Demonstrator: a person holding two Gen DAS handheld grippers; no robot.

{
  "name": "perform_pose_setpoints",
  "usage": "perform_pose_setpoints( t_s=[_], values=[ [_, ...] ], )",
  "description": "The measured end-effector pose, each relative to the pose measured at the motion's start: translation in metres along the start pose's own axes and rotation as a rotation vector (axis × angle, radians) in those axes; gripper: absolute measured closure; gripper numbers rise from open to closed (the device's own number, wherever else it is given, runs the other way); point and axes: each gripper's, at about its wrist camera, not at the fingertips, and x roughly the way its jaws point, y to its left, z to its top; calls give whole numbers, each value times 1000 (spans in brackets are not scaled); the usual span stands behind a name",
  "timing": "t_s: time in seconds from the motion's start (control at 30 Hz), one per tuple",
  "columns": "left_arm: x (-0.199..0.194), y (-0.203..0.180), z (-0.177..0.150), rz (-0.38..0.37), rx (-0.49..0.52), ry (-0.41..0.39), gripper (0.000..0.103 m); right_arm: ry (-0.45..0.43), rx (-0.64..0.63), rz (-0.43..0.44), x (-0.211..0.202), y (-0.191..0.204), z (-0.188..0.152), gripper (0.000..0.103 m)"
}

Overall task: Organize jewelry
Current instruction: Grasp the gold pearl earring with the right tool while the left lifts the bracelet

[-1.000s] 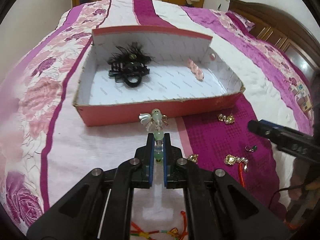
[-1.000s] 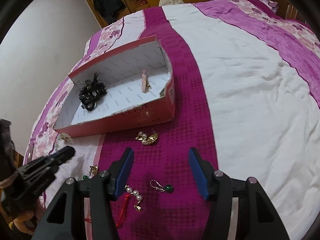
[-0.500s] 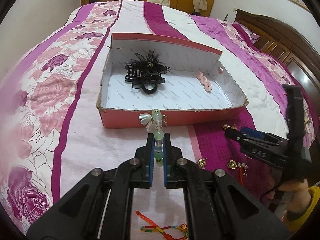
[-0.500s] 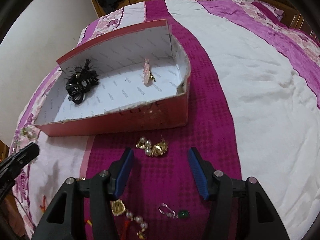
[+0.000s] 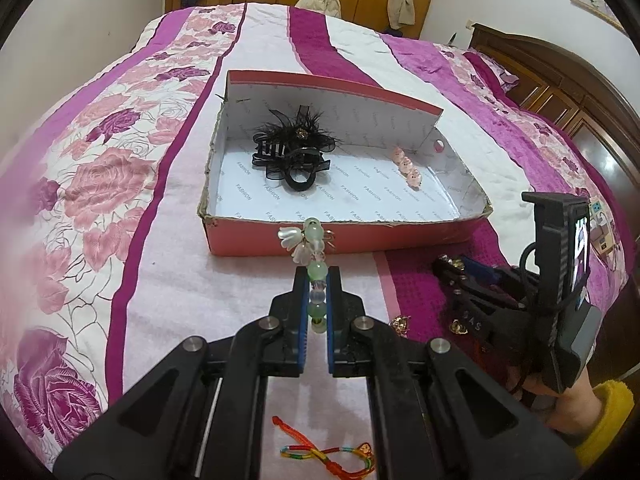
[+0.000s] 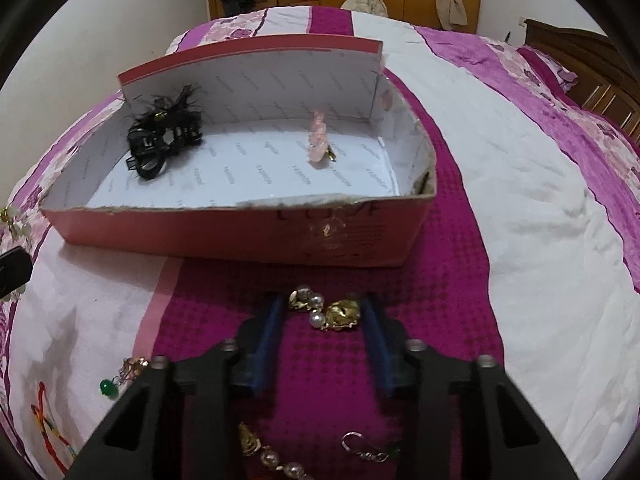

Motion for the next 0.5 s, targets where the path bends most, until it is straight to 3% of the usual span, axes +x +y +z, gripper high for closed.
perform_pose_setpoints(
  t_s=[0.03, 0.13, 0.3, 0.5],
  values=[
    [-1, -1, 0, -1, -1, -1, 103, 1, -4, 9, -1, 0, 0, 82],
    [-5, -3, 0, -1, -2, -6, 103, 7, 11, 39, -5, -2, -1, 85],
    [-13, -9, -2, 1, 14, -23, 103, -8, 87, 133, -21, -14, -7, 85],
    [-23, -14, -3, -1, 21, -42, 103, -52, 79, 174, -51, -15, -16, 85]
  ],
)
